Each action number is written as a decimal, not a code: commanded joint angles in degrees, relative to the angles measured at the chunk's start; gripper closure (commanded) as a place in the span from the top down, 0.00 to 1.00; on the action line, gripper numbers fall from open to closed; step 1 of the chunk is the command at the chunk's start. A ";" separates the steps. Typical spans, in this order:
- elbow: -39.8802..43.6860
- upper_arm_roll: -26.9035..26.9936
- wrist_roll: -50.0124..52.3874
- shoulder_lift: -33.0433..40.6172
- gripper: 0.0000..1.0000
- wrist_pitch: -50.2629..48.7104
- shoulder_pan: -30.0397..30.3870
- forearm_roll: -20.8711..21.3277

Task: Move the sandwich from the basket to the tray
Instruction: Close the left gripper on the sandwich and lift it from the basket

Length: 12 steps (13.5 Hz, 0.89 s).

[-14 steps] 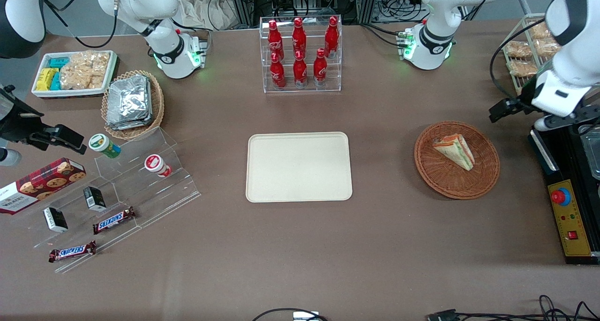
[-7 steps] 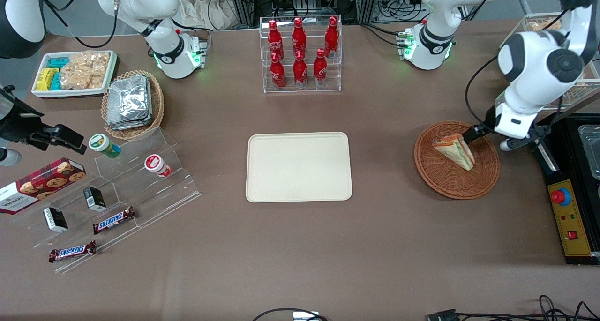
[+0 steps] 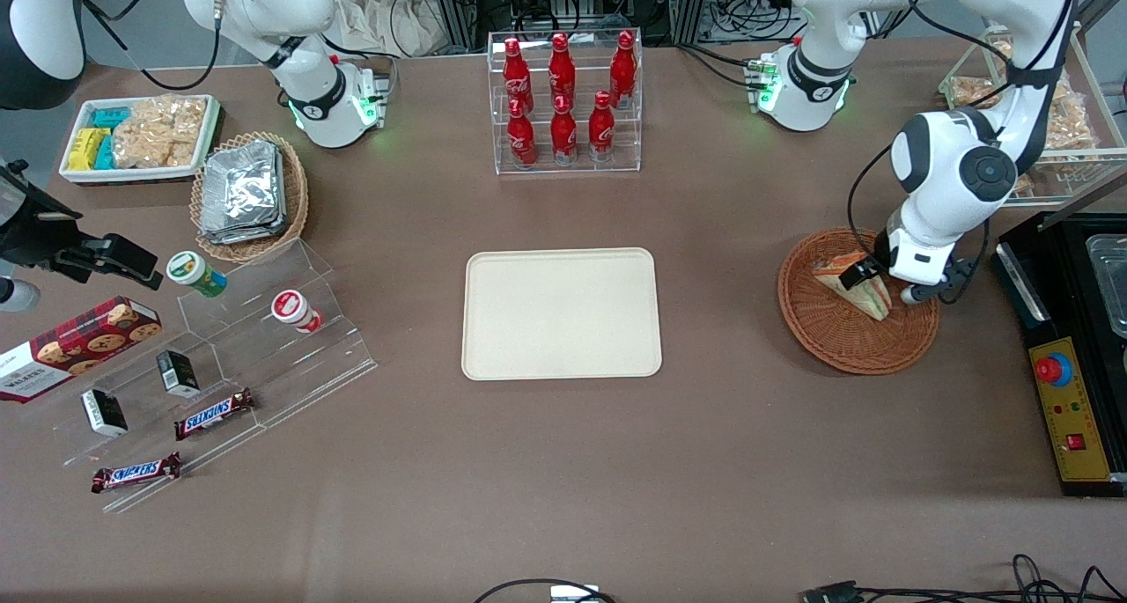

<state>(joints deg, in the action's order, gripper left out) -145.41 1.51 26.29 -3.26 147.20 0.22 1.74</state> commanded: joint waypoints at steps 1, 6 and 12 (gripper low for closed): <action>-0.49 -0.19 1.05 0.01 0.97 0.99 -0.22 -0.50; -1.19 -0.19 1.13 -0.95 0.00 1.87 -0.22 -0.59; 0.47 -0.46 0.70 2.80 0.00 -3.03 -0.48 -0.51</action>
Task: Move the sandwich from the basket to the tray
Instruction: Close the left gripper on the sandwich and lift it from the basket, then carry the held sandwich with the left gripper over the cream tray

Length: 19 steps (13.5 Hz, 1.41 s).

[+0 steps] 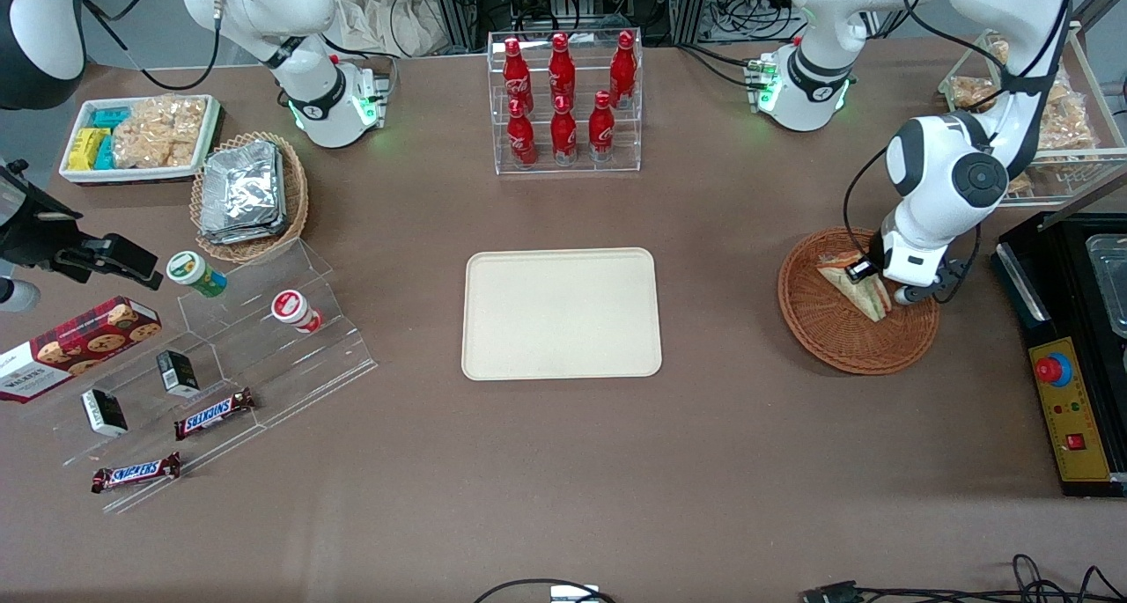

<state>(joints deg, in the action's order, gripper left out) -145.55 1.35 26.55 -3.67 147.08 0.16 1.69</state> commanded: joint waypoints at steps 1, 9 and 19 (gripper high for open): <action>2.18 -0.38 -0.17 5.40 0.00 -7.20 -0.51 -0.37; 43.55 -1.17 -13.95 7.19 0.00 -59.06 -1.47 -0.02; 69.15 -23.12 -13.86 -0.18 0.00 -75.45 -1.65 -0.72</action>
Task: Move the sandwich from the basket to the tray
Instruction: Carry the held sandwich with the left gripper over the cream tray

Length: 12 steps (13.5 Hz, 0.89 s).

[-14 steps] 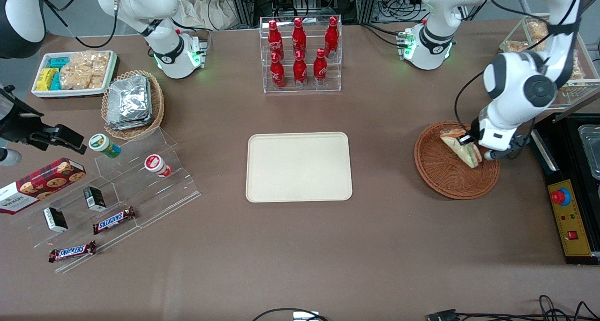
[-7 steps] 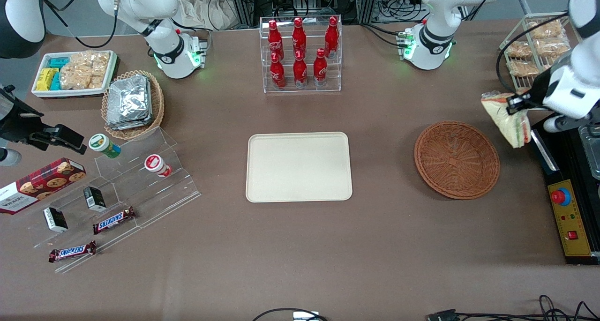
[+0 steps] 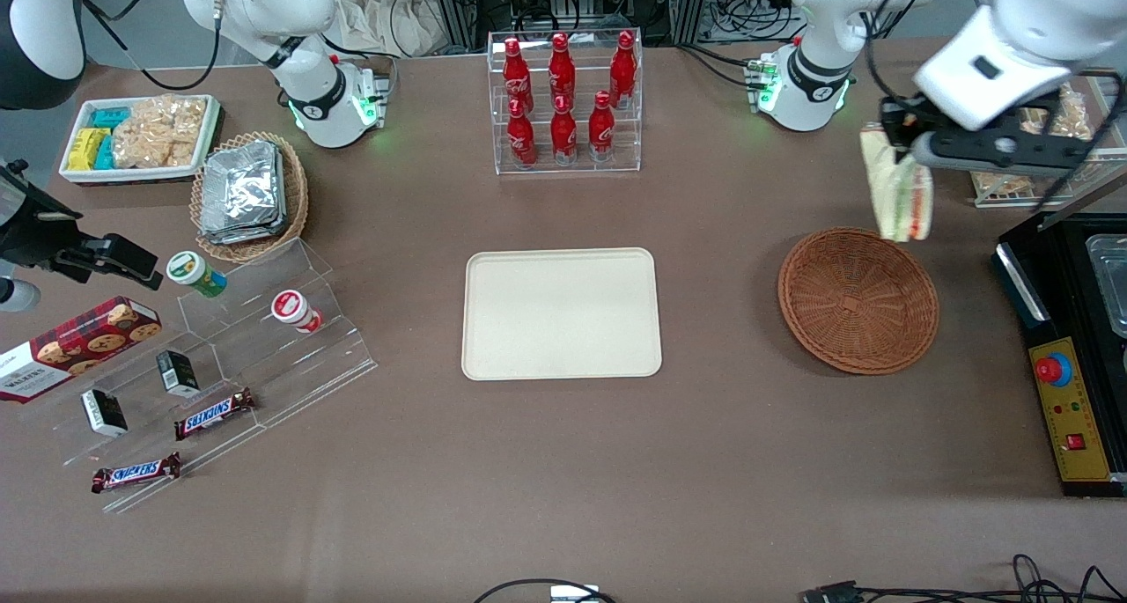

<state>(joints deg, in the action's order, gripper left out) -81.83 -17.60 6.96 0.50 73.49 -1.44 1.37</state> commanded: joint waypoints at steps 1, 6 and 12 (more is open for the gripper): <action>8.67 -8.12 11.70 -7.50 0.00 -1.95 0.03 -0.67; 20.56 -18.18 31.61 -22.28 0.00 0.67 -6.71 0.47; 3.82 -18.17 30.84 -24.31 0.00 19.63 -9.11 6.44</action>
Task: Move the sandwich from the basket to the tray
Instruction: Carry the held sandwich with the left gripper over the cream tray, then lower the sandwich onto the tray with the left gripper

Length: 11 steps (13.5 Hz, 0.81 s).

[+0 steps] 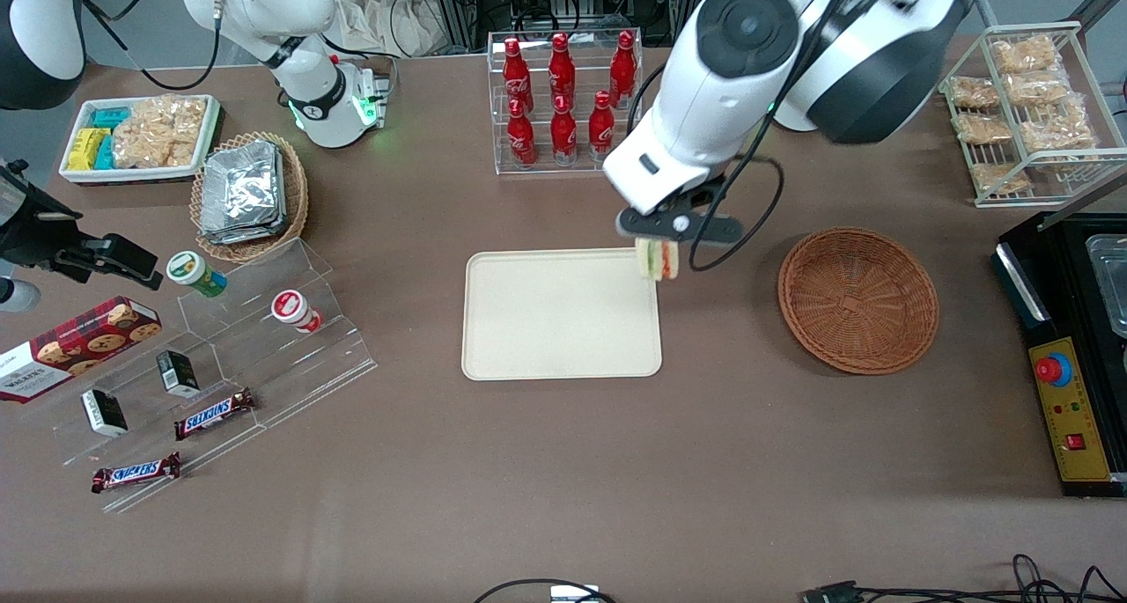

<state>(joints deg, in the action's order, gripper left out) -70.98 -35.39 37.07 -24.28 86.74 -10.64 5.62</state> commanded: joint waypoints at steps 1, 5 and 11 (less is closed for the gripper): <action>-10.20 -0.29 0.72 0.11 0.00 10.08 0.09 2.81; -21.64 -0.12 0.63 -2.87 0.00 23.01 0.62 6.77; -25.61 0.23 0.81 -11.30 0.00 33.14 0.71 11.68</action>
<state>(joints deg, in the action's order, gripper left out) -96.61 -34.73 37.09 -33.69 118.16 -10.40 14.59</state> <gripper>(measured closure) 0.846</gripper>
